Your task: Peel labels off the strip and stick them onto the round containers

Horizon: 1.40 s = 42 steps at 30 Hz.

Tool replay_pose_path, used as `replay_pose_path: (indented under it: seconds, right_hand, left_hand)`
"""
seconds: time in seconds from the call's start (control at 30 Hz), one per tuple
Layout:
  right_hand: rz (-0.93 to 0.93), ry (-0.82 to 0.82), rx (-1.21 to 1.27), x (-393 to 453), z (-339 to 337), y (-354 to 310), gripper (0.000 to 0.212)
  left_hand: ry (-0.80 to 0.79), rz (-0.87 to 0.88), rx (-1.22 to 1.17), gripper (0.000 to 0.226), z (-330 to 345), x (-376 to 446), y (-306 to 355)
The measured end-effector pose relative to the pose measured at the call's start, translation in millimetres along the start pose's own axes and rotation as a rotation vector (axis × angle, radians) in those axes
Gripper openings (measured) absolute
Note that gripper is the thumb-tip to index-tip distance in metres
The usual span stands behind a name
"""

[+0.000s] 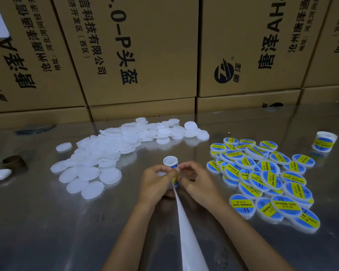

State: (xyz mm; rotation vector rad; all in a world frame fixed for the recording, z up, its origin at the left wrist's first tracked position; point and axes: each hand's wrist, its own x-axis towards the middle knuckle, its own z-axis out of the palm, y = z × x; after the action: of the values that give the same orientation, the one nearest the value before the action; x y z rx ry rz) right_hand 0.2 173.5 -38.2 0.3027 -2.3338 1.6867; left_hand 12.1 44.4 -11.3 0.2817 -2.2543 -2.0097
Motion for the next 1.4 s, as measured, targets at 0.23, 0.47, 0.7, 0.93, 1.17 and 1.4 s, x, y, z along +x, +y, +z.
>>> replay_pose_path:
  seconds: [0.23,0.47,0.7,0.93,1.17,1.4]
  right_hand:
    - [0.087,-0.036,0.084,1.4,-1.1,1.0,0.029]
    - [0.101,-0.057,0.116,-1.6,-3.6,-1.7,0.017]
    - [0.078,-0.084,0.127,-3.8,-4.5,-5.4,0.025]
    - [0.074,-0.048,-0.046,-3.1,-4.1,0.0,0.026]
    - [0.071,-0.073,-0.021,-3.9,-6.3,-1.6,0.021]
    - [0.08,-0.097,0.047,-5.2,-6.3,-3.5,0.024]
  left_hand:
    - [-0.02,0.072,0.119,0.02,-2.8,4.5,-2.9]
    - [-0.038,0.092,0.123,0.019,-1.6,8.4,-6.8]
    - [-0.011,0.082,0.106,0.021,-2.4,8.5,-9.9]
    - [-0.046,0.027,0.058,0.032,-5.3,8.2,-8.3]
    - [-0.075,0.004,0.07,0.033,-6.1,5.3,-5.7]
    - [-0.09,0.006,0.105,0.035,-6.5,2.6,-1.0]
